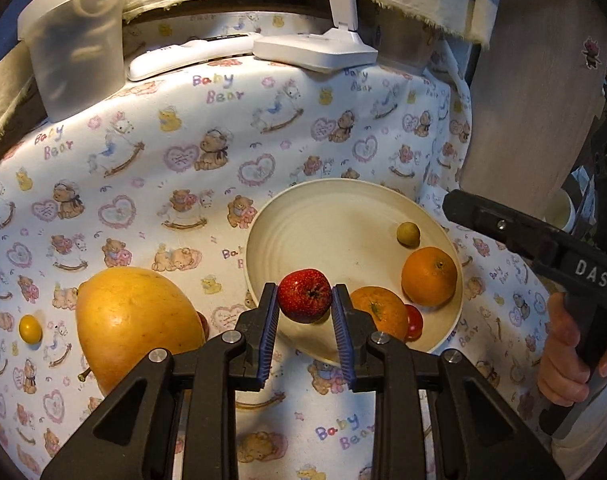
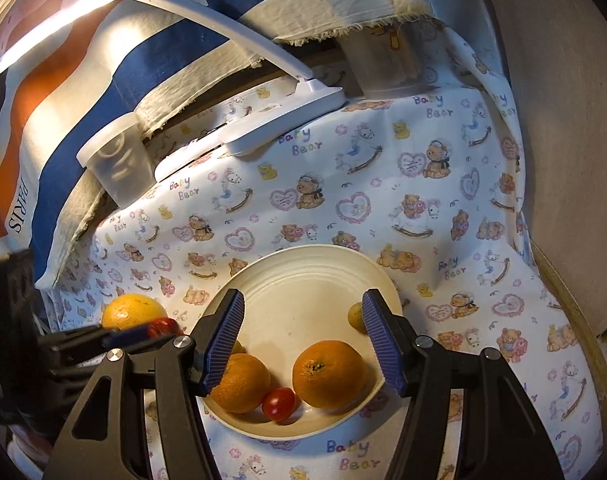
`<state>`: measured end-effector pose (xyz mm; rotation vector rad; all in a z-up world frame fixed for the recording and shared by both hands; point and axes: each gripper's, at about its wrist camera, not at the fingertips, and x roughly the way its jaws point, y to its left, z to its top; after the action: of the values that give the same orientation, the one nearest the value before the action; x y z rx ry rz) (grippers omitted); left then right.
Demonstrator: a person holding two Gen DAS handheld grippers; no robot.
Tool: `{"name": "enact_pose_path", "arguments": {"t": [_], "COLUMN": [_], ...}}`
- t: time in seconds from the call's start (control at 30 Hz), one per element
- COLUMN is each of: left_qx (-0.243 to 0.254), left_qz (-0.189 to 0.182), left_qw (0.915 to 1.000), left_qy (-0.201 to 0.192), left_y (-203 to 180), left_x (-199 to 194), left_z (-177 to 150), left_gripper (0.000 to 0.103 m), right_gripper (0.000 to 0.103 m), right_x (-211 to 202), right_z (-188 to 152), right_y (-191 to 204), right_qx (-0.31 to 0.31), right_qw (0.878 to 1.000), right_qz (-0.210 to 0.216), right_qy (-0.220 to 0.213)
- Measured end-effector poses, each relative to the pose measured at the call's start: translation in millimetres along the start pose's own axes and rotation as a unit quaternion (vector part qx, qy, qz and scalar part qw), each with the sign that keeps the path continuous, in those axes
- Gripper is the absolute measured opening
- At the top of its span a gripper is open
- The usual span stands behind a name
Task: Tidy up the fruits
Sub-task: 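Open the right tool to drop the mandarin while the left tool releases the apple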
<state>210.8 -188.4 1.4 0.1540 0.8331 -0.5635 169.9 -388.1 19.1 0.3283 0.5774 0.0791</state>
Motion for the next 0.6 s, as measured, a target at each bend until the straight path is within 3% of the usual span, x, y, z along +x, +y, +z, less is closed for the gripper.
{"name": "enact_pose_path", "arguments": {"t": [0.23, 0.6], "left_qx": [0.005, 0.014], "left_qz": [0.015, 0.029], "left_qw": [0.9997, 0.999], "left_qy": [0.017, 0.031], "left_y": [-3, -7], "left_x": [10, 23], "left_z": [-2, -10], "left_gripper": [0.026, 0.026], "right_gripper": [0.063, 0.063], "right_x": [-2, -5], "right_z": [-2, 0], "right_y": [12, 5], "right_qx": [-0.023, -0.003], "right_qw": [1.0, 1.0], "right_qz": [-0.006, 0.003], "right_qy": [-0.001, 0.002]}}
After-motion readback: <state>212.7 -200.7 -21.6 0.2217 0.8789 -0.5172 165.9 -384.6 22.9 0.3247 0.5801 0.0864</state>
